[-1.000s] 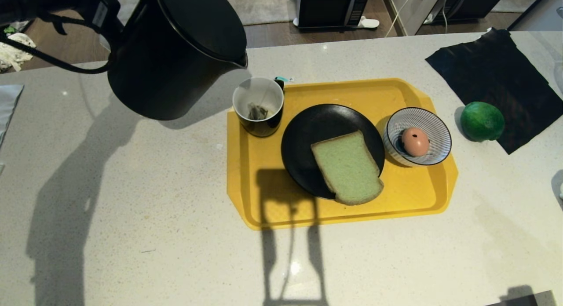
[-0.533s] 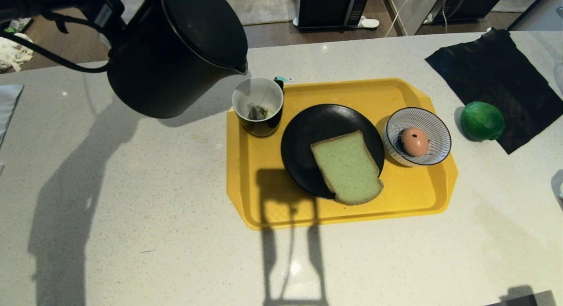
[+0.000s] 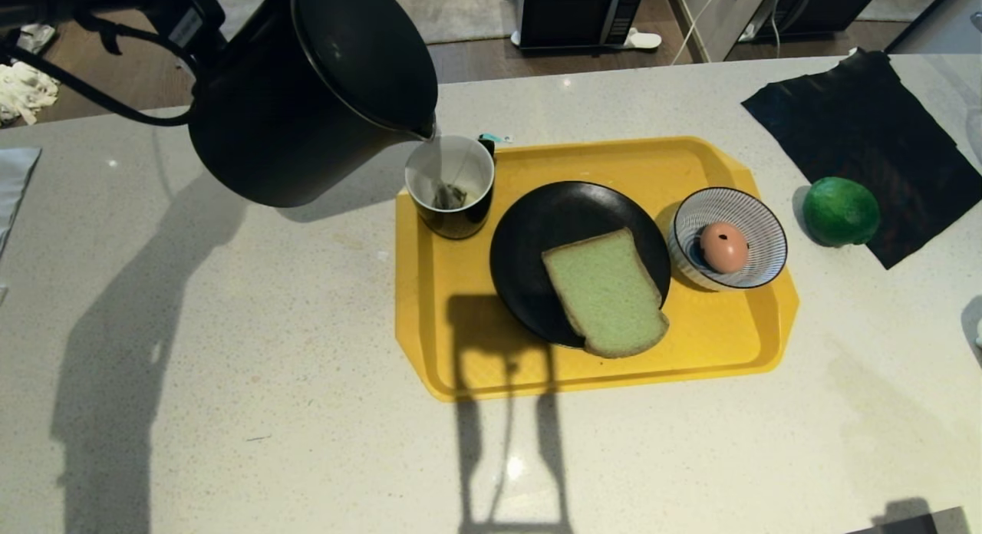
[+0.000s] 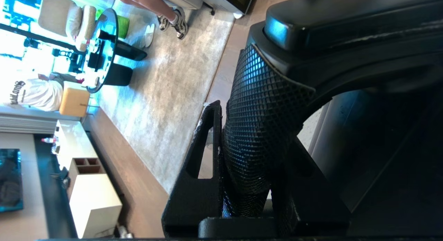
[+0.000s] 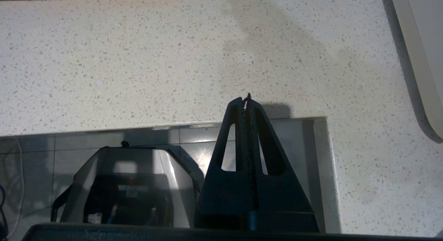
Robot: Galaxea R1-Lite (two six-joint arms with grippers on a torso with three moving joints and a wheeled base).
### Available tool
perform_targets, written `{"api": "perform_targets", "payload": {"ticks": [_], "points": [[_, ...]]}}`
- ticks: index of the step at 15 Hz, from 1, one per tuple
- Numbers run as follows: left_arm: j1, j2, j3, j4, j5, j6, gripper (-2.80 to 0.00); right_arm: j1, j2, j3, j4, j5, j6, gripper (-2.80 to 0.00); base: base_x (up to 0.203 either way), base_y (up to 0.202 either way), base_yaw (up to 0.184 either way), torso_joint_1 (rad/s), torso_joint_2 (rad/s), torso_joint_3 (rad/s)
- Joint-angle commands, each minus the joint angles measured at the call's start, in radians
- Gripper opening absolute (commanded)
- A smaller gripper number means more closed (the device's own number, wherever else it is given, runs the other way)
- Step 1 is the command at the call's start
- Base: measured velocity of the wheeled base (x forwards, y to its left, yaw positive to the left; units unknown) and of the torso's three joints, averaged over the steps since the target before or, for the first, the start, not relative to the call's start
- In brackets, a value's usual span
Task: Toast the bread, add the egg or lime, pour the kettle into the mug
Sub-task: Pour water into a cup
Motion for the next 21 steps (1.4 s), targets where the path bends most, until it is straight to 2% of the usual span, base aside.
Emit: {"api": "perform_targets", "payload": {"ticks": [1, 3, 9, 15, 21], "points": [[-0.003, 0.014, -0.054, 0.048, 0.001, 0.029, -2.80, 0.000, 0.000, 0.000, -0.001, 0.000, 0.000, -2.80, 0.000, 0.000, 0.000, 0.000, 0.00, 0.000], [-0.004, 0.028, -0.098, 0.101, 0.011, 0.054, -2.80, 0.000, 0.000, 0.000, 0.001, 0.000, 0.000, -2.80, 0.000, 0.000, 0.000, 0.000, 0.00, 0.000], [-0.013, 0.034, -0.097, 0.139, 0.045, 0.103, -2.80, 0.000, 0.001, 0.000, 0.000, 0.000, 0.000, -2.80, 0.000, 0.000, 0.000, 0.000, 0.00, 0.000], [-0.063, 0.043, -0.104, 0.132, 0.152, 0.161, -2.80, 0.000, 0.002, 0.000, 0.001, 0.000, 0.000, -2.80, 0.000, 0.000, 0.000, 0.000, 0.00, 0.000], [-0.131, 0.040, -0.105, 0.128, 0.262, 0.193, -2.80, 0.000, 0.000, 0.000, -0.001, 0.000, 0.000, -2.80, 0.000, 0.000, 0.000, 0.000, 0.00, 0.000]]}}
